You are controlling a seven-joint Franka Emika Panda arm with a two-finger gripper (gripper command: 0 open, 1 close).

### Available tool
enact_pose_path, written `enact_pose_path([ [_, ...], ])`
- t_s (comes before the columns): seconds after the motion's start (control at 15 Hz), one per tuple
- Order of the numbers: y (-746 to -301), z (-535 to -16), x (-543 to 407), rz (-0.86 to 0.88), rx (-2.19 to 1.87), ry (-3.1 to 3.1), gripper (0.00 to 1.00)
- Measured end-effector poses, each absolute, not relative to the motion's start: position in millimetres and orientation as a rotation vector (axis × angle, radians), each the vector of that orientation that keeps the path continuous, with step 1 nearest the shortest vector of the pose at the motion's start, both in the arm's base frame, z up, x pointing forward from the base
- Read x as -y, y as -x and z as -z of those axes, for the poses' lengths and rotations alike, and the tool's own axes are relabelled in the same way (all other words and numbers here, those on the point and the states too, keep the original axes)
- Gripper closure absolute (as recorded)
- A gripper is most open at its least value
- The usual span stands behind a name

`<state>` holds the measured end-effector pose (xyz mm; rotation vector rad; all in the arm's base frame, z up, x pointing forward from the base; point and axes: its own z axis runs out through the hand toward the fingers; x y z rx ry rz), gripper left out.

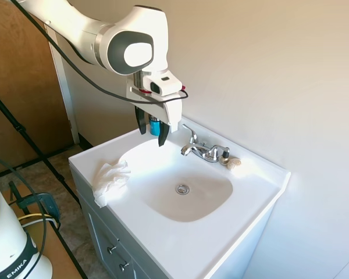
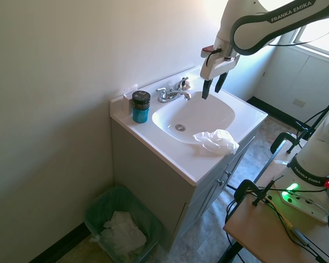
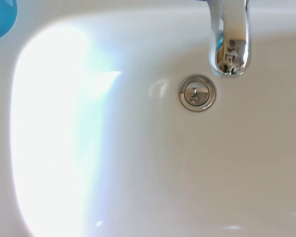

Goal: Throw the tissue in the trash bin

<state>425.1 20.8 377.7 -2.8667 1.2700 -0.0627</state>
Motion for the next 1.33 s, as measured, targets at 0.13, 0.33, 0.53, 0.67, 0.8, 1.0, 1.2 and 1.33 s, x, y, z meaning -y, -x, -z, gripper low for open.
enact_pose_path([
  [0.13, -425, -377, -21, 0.055, -1.267, 2.877, 0.00],
  [0.33, -418, -375, -19, -0.010, -1.267, 2.925, 0.00],
  [0.53, -408, -370, -22, -0.095, -1.263, 2.965, 0.00],
  [0.67, -394, -352, -33, -0.153, -1.232, 3.005, 0.00],
  [0.8, -379, -334, -47, -0.208, -1.204, 3.045, 0.00],
  [1.0, -361, -314, -56, -0.283, -1.170, 3.086, 0.00],
  [1.2, -347, -297, -60, -0.348, -1.146, 3.114, 0.00],
  [1.33, -342, -286, -66, -0.390, -1.124, 3.128, 0.00],
])
